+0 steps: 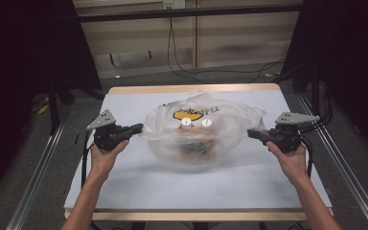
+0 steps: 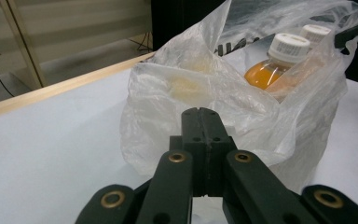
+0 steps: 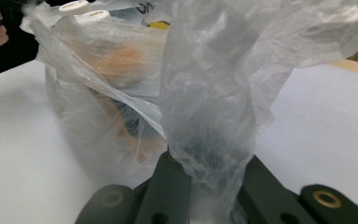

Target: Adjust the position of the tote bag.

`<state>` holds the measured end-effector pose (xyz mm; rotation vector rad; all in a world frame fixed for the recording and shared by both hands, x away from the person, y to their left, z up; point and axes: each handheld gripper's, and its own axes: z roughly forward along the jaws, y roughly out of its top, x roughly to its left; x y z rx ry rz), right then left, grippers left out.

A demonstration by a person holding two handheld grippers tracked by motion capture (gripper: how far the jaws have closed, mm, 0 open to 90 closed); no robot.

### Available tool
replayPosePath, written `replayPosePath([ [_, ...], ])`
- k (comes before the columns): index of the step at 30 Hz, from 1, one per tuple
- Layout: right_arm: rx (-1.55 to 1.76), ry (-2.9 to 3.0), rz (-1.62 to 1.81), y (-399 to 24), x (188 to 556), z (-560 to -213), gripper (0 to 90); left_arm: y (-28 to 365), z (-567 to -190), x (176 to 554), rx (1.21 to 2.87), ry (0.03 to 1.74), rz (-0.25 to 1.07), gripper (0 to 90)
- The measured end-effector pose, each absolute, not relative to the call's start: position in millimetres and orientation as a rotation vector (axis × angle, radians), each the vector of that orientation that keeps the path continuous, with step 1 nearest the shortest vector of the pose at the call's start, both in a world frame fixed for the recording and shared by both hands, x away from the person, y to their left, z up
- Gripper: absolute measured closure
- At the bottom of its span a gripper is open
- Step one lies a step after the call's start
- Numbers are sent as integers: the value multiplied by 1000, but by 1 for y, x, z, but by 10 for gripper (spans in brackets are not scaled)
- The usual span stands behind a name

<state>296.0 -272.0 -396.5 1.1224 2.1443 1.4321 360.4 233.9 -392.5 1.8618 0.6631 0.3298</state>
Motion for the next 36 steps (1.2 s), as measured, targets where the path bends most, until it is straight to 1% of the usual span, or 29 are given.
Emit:
replayPosePath([
  [6,1139,2167,1412,-276,295,-405,900,229,-407,365,1918,675,307,900],
  [10,1144,2191,1386,-275,293,-410,900,232,-410,365,1925,688,298,900],
  [11,1143,2202,1376,-275,293,-412,900,234,-411,365,1912,692,278,900],
  [16,1148,2233,1364,-272,295,-419,900,232,-415,366,1951,700,283,900],
  [19,1153,2236,1367,-273,297,-422,900,231,-420,366,1953,714,257,900],
  [23,1165,2255,1364,-275,298,-430,900,232,-424,367,1966,710,251,900],
  [28,1184,2307,1335,-273,303,-443,900,227,-435,371,2031,714,257,900],
  [33,1192,2326,1325,-274,304,-448,900,231,-435,373,2033,717,254,900],
  [36,1191,2352,1301,-271,306,-453,900,229,-440,374,2064,731,247,900],
])
